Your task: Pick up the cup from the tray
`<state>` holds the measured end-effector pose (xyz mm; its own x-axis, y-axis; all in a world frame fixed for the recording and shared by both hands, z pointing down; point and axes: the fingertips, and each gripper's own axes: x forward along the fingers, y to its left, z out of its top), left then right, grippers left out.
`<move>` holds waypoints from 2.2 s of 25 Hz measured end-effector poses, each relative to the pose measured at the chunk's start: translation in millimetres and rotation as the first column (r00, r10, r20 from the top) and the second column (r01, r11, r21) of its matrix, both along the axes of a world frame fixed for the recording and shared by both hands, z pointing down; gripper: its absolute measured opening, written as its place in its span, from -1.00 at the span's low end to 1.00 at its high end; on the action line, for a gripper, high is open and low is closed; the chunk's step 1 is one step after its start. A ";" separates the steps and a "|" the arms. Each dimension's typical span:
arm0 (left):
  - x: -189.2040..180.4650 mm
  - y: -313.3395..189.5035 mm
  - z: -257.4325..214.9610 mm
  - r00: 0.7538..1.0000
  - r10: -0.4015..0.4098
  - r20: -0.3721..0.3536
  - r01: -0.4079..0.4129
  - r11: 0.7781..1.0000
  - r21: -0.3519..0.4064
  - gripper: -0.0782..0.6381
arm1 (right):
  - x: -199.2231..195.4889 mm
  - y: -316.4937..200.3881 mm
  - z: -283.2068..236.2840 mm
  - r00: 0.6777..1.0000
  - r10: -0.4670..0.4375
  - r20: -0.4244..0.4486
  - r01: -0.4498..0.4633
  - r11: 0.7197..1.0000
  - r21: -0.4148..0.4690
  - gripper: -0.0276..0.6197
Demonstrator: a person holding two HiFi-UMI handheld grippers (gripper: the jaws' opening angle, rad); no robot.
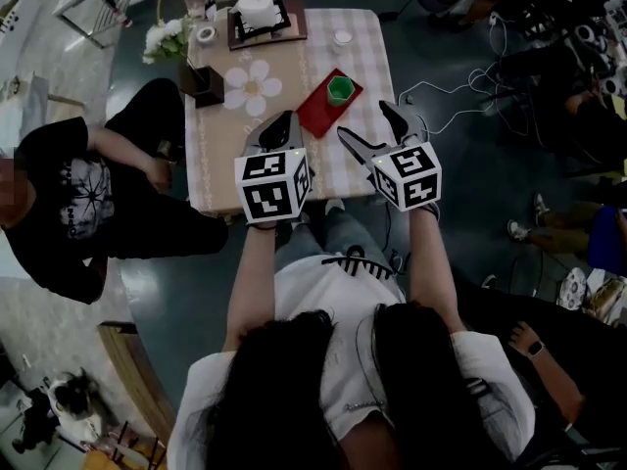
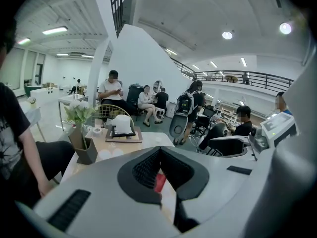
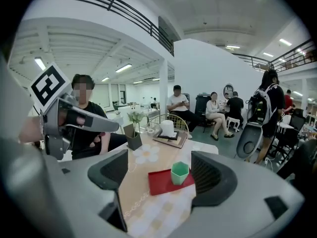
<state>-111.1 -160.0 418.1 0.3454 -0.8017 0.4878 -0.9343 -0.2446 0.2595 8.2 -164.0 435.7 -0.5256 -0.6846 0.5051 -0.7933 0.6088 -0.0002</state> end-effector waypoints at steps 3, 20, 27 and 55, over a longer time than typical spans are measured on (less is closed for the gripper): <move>-3.9 -9.5 4.4 1.000 -0.004 0.011 0.004 1.000 -0.012 -0.76 | -0.3 -14.0 10.7 1.000 -0.008 -0.022 0.007 1.000 -0.022 0.27; -0.9 -83.0 37.8 0.996 -0.068 0.063 0.071 0.996 -0.051 -0.76 | -3.8 -101.7 102.2 0.997 -0.003 -0.082 -0.013 0.982 -0.187 0.28; -5.6 -101.1 58.0 0.992 -0.102 0.069 0.109 0.989 -0.099 -0.76 | -8.9 -115.8 148.4 0.993 -0.024 -0.115 -0.010 0.958 -0.288 0.28; 0.1 -123.0 90.4 0.994 -0.070 0.086 0.083 0.983 -0.162 -0.76 | -15.7 -132.1 182.3 0.986 -0.043 -0.161 -0.023 0.922 -0.385 0.11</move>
<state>-111.0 -283.0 508.5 0.2409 -0.7306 0.6389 -0.9678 -0.1315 0.2146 -7.5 -296.1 618.0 -0.4192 -0.4151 0.8074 -0.7961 0.5957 -0.1070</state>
